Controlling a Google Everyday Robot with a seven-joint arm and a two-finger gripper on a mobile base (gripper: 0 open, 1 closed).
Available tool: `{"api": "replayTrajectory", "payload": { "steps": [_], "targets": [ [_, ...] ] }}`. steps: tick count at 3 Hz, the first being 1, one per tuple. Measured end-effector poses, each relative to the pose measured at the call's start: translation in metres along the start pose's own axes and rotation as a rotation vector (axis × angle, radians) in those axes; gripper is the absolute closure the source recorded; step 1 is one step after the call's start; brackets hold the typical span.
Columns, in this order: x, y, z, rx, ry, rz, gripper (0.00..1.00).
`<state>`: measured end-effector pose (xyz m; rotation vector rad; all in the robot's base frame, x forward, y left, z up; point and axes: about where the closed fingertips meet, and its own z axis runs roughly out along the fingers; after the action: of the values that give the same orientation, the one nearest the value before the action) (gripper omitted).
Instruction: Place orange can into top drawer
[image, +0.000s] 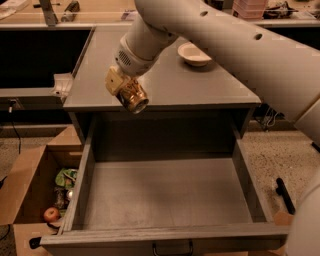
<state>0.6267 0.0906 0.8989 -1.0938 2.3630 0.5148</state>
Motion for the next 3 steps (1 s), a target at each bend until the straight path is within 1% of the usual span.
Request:
{"api": "replayTrajectory", "payload": {
  "steps": [1, 2, 3],
  "targets": [
    [0.039, 0.035, 0.019, 0.008, 0.065, -0.100, 1.00],
    [0.093, 0.054, 0.050, 0.026, 0.165, -0.133, 1.00],
    [0.114, 0.058, 0.061, 0.017, 0.211, -0.138, 1.00]
  ]
}}
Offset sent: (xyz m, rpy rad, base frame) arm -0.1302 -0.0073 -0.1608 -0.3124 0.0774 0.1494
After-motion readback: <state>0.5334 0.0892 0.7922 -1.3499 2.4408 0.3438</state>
